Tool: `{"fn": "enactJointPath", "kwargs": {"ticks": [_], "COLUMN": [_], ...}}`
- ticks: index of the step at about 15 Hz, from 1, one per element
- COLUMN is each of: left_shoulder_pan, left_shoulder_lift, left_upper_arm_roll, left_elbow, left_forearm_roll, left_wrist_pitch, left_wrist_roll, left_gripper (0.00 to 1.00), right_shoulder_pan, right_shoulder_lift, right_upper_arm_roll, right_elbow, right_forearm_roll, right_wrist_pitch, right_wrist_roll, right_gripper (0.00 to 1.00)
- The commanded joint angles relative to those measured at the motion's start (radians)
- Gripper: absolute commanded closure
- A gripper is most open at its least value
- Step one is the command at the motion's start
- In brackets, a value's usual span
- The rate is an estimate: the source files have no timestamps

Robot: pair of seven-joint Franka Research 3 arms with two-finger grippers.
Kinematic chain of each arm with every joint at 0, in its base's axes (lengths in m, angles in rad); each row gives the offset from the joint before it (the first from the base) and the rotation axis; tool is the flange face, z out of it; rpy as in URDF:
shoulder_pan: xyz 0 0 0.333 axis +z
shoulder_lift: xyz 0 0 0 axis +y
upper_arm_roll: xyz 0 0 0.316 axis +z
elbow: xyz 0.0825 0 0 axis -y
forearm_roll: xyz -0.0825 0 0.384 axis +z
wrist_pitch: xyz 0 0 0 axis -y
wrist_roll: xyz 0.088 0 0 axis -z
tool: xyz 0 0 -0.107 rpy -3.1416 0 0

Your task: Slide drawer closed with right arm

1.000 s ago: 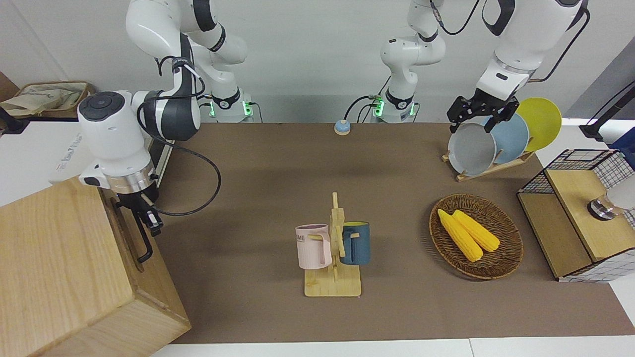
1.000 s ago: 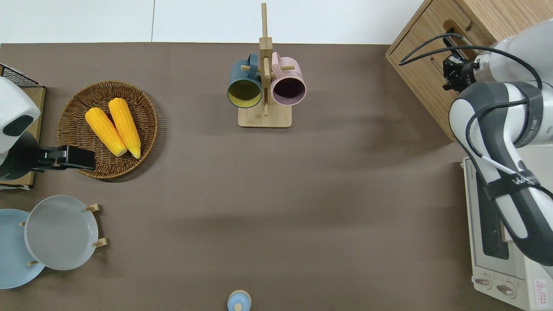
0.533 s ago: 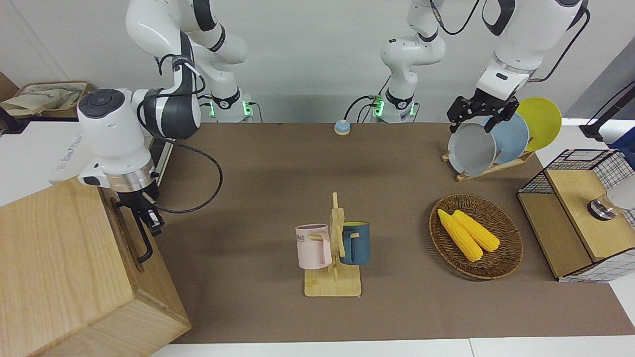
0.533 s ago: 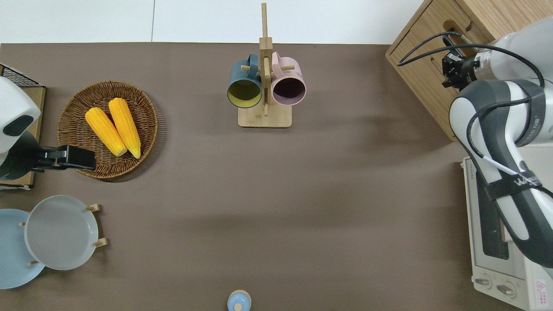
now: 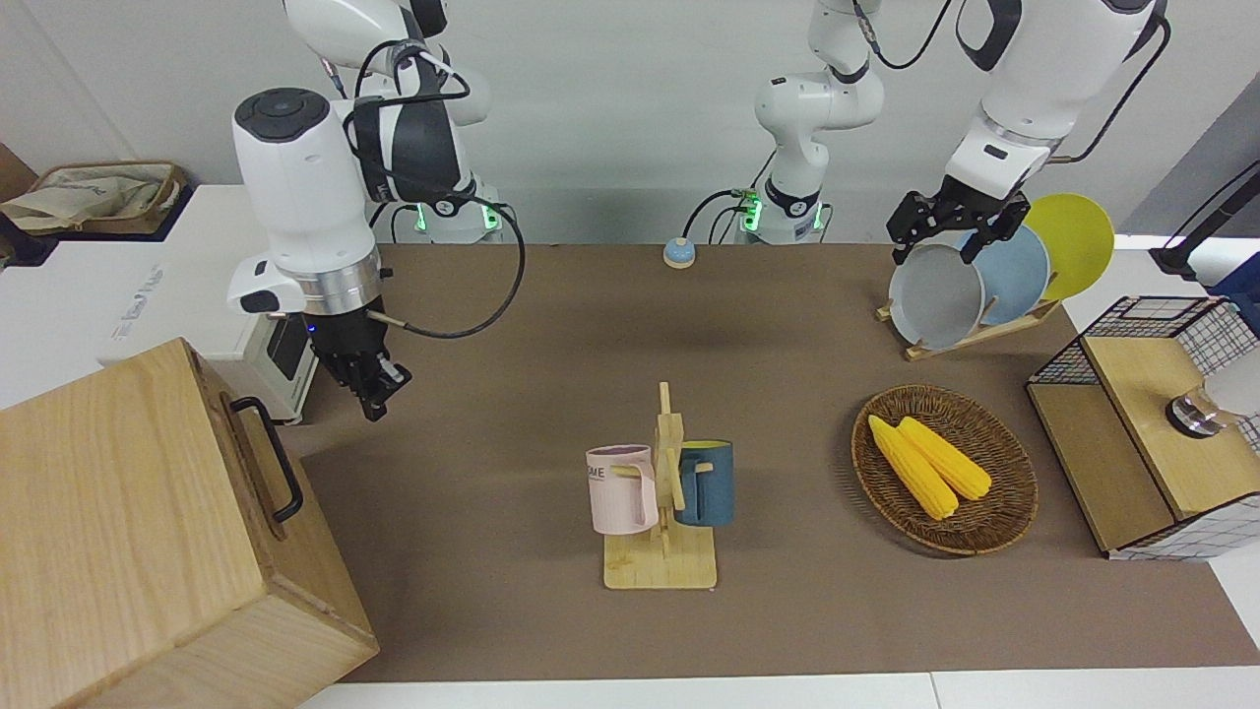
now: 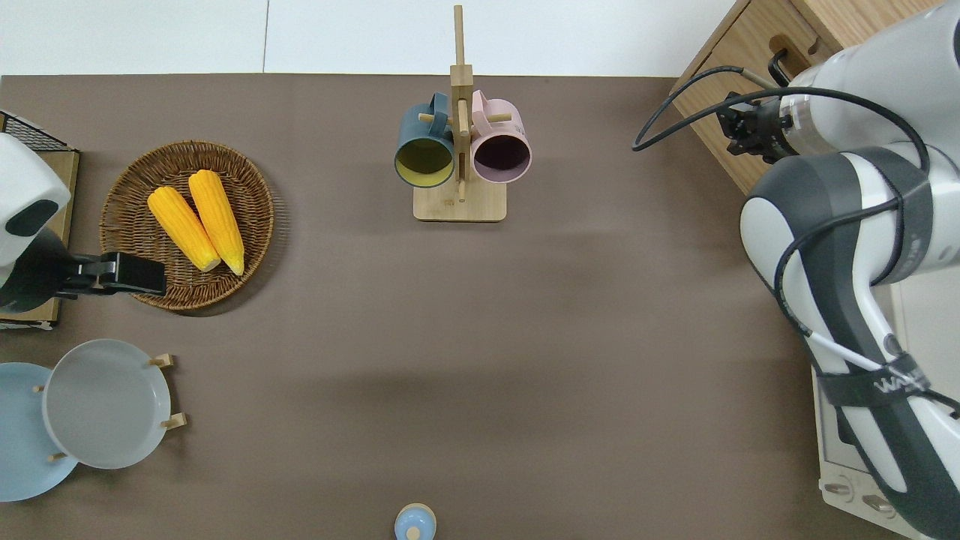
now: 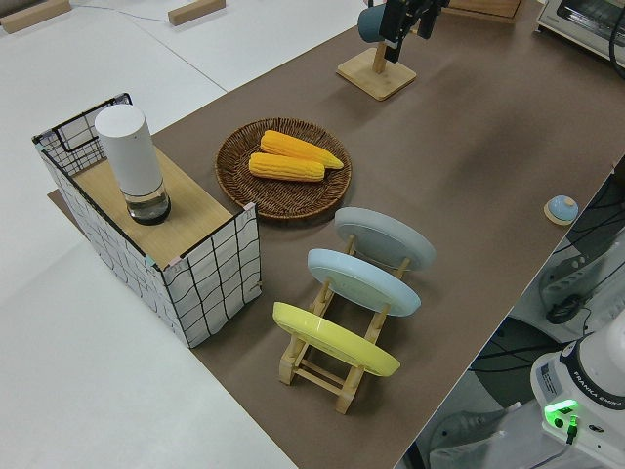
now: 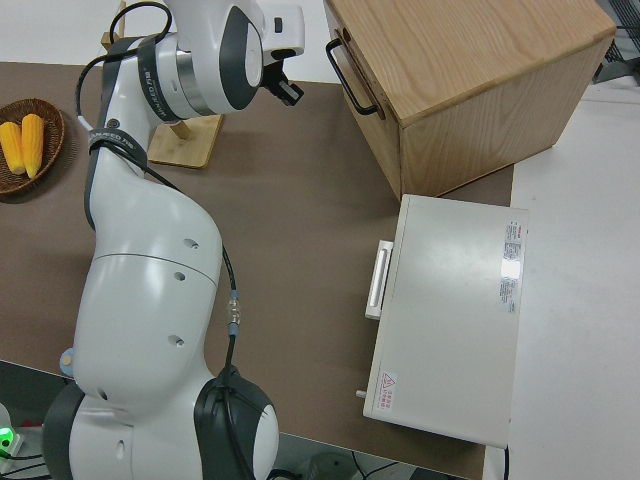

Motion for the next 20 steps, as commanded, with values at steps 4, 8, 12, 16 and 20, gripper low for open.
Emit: {"fn": "enactJointPath", "kwargs": {"ticks": [4, 8, 12, 16, 20], "left_shoulder_pan": [0.002, 0.002, 0.002, 0.002, 0.002], "left_shoulder_lift": [-0.010, -0.010, -0.010, -0.010, -0.010], "left_upper_arm_roll": [0.000, 0.000, 0.000, 0.000, 0.000], "left_elbow": [0.001, 0.001, 0.002, 0.001, 0.001], "left_forearm_roll": [0.013, 0.013, 0.013, 0.013, 0.013], "left_wrist_pitch": [-0.012, -0.012, -0.012, -0.012, -0.012], "left_wrist_roll": [0.004, 0.004, 0.004, 0.004, 0.004], "left_gripper": [0.00, 0.00, 0.00, 0.00, 0.00], "right_shoulder_pan": [0.013, 0.014, 0.028, 0.029, 0.028], "right_shoulder_lift": [-0.134, -0.220, -0.303, -0.370, -0.412], "right_upper_arm_roll": [0.004, 0.002, -0.002, -0.016, -0.016], "right_elbow": [-0.087, -0.153, -0.251, -0.339, -0.373], "right_forearm_roll": [-0.003, 0.047, 0.075, 0.123, 0.123], "right_wrist_pitch": [-0.099, -0.151, -0.168, -0.168, -0.170], "right_wrist_roll": [-0.393, -0.534, -0.593, -0.633, -0.657], "right_gripper": [0.928, 0.251, 0.019, 0.019, 0.019]}}
